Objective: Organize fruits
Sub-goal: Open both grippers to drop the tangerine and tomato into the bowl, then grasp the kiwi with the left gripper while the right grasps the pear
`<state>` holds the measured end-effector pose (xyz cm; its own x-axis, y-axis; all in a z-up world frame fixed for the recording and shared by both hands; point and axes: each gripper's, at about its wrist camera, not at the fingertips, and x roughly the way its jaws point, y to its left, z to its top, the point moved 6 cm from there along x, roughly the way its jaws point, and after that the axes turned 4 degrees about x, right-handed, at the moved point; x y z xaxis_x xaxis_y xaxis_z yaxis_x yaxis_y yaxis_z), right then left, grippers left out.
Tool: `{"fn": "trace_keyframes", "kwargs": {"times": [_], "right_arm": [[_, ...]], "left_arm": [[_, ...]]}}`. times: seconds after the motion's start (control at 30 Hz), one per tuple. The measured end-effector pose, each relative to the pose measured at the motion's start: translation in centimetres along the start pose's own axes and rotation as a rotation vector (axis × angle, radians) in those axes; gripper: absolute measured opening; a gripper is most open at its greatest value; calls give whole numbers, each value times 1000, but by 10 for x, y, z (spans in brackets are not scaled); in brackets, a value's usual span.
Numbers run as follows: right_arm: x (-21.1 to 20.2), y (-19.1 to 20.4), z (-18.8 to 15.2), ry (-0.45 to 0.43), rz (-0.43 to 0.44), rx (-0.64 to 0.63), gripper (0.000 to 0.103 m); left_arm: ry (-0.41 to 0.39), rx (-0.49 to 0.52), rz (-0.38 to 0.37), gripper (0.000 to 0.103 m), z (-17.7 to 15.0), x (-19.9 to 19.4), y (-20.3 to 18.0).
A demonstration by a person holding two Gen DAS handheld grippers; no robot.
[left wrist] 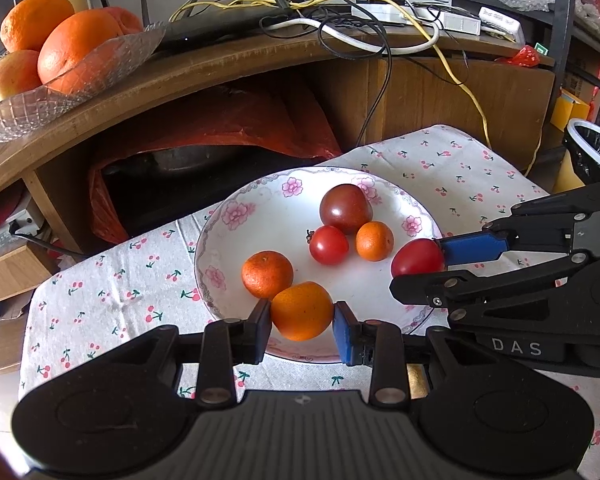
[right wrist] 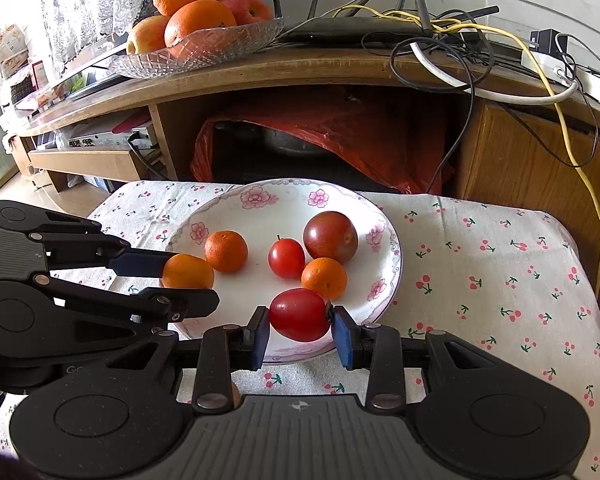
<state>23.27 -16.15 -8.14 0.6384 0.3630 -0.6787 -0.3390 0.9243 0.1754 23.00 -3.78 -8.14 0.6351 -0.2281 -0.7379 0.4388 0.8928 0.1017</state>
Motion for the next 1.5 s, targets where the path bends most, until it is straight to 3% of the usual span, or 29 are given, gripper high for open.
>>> {"fn": "trace_keyframes", "kwargs": {"times": [0.87,1.5], "right_arm": [[-4,3,0,-16,14,17,35],[-21,21,-9,1,29,28,36]], "left_arm": [[-14,-19,21,48,0,-8,7],[-34,-10,-15,48,-12,-34,4]]}}
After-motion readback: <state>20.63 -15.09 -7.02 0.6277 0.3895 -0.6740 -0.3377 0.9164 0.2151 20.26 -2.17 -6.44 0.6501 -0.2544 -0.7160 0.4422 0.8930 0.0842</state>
